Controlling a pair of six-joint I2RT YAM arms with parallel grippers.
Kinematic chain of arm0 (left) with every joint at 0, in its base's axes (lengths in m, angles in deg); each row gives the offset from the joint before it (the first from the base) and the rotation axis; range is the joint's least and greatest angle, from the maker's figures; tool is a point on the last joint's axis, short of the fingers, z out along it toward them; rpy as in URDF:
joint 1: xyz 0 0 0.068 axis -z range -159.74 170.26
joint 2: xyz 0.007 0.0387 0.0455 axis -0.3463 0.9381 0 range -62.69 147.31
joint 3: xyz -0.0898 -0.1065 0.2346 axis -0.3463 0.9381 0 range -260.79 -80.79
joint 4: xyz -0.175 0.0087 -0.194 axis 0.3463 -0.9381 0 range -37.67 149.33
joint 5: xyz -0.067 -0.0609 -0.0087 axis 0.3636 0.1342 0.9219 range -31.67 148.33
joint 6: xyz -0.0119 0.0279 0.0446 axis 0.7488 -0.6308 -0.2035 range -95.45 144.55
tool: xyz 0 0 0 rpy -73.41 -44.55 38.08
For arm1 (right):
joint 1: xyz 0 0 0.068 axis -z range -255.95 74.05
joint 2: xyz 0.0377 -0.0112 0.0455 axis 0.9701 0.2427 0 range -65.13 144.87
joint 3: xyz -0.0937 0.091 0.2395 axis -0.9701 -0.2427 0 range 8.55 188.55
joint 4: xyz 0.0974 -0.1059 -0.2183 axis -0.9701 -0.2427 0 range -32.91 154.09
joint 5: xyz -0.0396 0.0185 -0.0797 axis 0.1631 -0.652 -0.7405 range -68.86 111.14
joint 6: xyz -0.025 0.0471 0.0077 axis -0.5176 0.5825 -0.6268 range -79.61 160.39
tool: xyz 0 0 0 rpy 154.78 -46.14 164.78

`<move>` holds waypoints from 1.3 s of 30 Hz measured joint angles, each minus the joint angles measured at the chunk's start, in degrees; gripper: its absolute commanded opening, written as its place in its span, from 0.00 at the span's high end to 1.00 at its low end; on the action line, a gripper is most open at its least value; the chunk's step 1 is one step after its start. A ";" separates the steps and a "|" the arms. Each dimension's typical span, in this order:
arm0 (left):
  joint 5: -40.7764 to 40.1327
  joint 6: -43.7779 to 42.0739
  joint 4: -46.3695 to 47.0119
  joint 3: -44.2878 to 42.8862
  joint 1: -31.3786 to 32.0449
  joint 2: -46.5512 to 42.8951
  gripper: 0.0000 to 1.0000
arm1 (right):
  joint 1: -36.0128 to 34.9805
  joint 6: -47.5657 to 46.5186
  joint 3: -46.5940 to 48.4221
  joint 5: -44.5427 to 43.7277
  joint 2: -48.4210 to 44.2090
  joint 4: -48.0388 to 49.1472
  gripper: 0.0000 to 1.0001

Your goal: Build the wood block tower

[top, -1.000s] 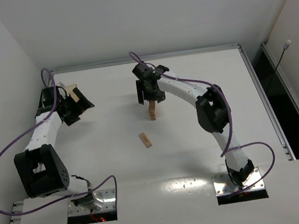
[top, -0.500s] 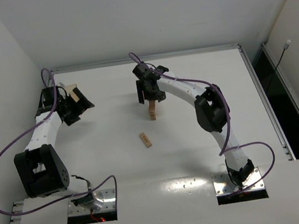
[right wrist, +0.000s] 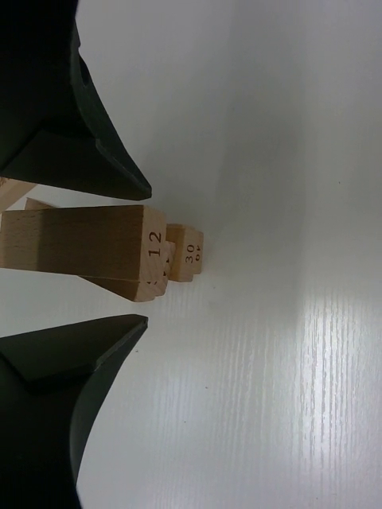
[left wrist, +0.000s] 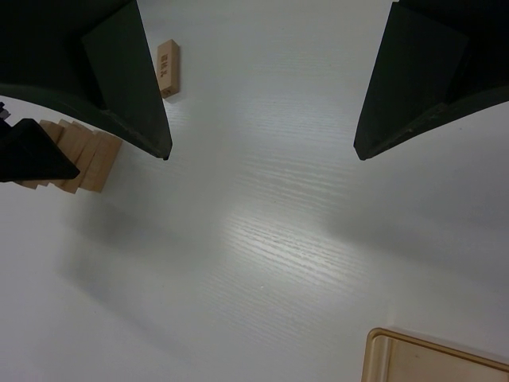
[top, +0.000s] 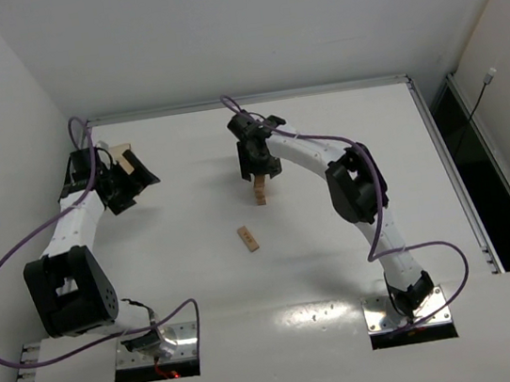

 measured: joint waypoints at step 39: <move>0.24 -0.07 0.00 0.00 -0.48 1.01 0.00 | 0.00 -0.39 0.04 0.66 1.40 1.27 0.62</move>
